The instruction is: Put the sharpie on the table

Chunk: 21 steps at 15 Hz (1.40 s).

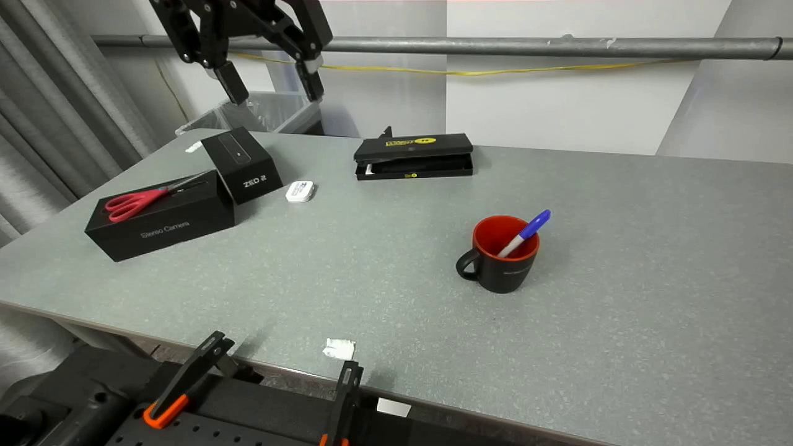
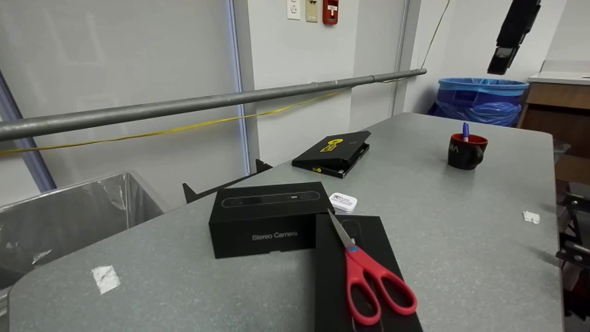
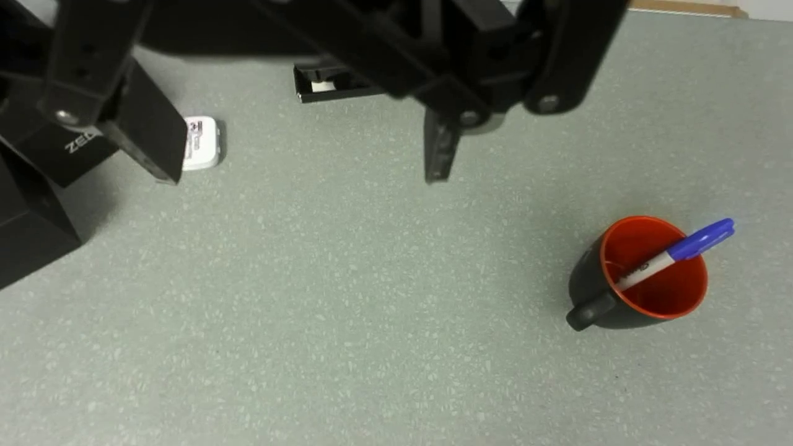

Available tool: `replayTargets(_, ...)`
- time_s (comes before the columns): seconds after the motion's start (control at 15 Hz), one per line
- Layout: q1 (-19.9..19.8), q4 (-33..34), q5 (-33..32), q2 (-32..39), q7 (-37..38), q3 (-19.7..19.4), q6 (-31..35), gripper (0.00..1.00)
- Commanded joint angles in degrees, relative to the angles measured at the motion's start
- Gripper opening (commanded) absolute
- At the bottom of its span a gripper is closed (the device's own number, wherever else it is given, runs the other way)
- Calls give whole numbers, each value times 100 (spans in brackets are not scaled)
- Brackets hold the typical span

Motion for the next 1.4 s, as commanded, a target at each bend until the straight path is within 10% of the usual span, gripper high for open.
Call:
replayTargets(0.0, -302, -317, 46, 112, 641, 36, 1098, 100)
replayTargets(0.67, -2448, -406, -632, 1407, 1831, -227, 2653, 100)
replayTargets(1.33, -2467, -392, -667, 1658, 1910, -399, 2974, 100)
